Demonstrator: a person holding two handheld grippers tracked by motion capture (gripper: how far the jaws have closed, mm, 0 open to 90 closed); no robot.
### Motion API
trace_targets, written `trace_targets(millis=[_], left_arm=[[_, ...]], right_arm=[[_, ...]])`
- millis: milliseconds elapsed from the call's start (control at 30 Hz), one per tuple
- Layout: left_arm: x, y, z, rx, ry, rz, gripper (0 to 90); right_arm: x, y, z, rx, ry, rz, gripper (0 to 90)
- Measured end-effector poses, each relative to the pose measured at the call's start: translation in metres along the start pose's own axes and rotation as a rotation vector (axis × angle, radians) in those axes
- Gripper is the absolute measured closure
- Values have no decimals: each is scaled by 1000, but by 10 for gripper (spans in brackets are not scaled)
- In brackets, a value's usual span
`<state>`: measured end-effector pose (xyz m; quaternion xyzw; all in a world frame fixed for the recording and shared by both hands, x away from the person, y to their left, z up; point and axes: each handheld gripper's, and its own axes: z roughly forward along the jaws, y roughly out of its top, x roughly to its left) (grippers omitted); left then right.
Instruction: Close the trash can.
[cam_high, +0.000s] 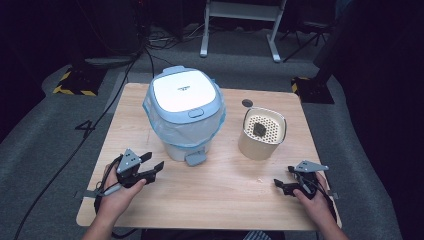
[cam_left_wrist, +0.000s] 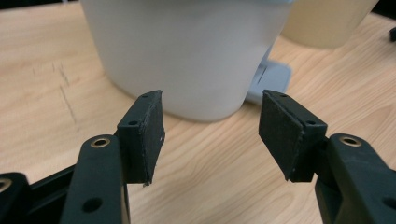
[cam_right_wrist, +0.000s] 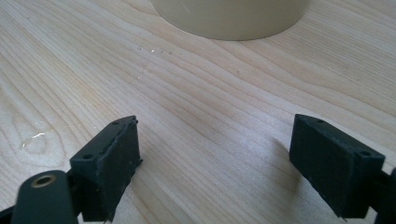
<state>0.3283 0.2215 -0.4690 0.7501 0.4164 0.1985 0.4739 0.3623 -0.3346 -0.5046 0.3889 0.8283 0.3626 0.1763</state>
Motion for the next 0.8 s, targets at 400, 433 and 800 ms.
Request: trace_targets(millis=[400, 433, 800], left_arm=[[12, -22, 17, 190, 68, 26, 329], [12, -23, 18, 204, 77, 20, 311], [20, -26, 23, 305, 121, -8, 168]], right_arm=[[0, 0, 0, 0, 1, 0, 161], [0, 0, 0, 0, 0, 0, 161], [0, 0, 0, 0, 0, 0, 161]])
